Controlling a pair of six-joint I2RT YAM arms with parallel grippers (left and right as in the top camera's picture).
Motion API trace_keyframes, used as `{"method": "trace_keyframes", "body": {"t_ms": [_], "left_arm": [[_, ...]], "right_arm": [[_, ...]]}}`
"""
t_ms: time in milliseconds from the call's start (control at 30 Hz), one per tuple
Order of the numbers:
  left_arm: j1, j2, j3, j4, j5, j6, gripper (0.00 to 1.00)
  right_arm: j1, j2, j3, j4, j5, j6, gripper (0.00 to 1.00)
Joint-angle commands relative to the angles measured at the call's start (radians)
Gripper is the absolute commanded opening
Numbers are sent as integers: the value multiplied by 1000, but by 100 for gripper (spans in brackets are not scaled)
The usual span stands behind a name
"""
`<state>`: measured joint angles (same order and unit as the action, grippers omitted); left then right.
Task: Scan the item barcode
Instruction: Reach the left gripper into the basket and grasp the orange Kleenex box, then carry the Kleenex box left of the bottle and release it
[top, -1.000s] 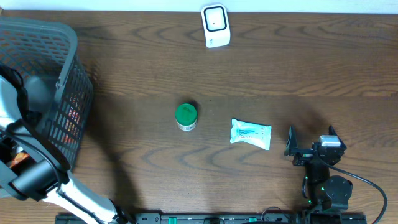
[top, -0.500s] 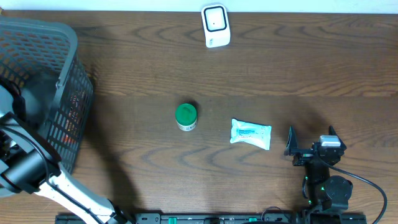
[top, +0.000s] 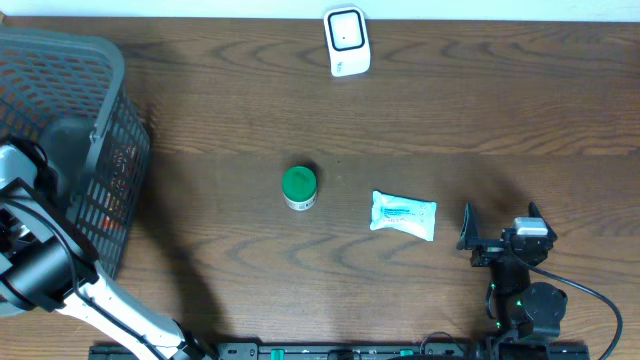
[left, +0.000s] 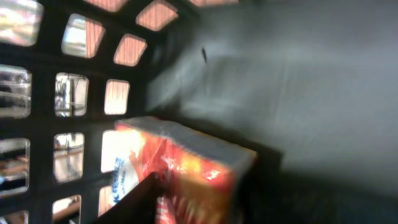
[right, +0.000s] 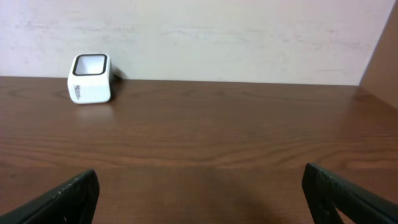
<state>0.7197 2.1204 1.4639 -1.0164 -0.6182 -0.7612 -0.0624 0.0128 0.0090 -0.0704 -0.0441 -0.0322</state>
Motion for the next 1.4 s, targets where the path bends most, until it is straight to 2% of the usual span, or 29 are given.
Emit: {"method": "trace_keyframes", "body": {"t_ms": [0,33,67,267,367,633,933,1033,1133,1267,1367], "left_arm": [[4,40,-57,6,56,8,24],[4,40,-58,6,57,8,19],[4,40,-58,5,56,8,8],[4,20,-40,-20,102,9,8],[4,-22,27,-58,142,51,8],[4,-255,204,-119,266,80,7],[-15,-615,221,16,674,76,7],[-85,-710,221,48,786,76,7],[-211,-771,220,60,813,100,7],[-444,-813,220,82,805,172,7],[-636,-811,220,91,686,230,7]], "right_arm": [[-9,-2,-3,-2,9,17,99],[-9,-2,-3,-2,9,17,99],[-9,-2,-3,-2,9,17,99],[-9,-2,-3,-2,9,17,99],[-9,-2,-3,-2,9,17,99],[-9,-2,-3,-2,10,17,99],[-9,-2,-3,-2,9,17,99],[-9,-2,-3,-2,10,17,99],[-9,-2,-3,-2,9,17,99],[-9,-2,-3,-2,10,17,99],[-9,-2,-3,-2,9,17,99]]}}
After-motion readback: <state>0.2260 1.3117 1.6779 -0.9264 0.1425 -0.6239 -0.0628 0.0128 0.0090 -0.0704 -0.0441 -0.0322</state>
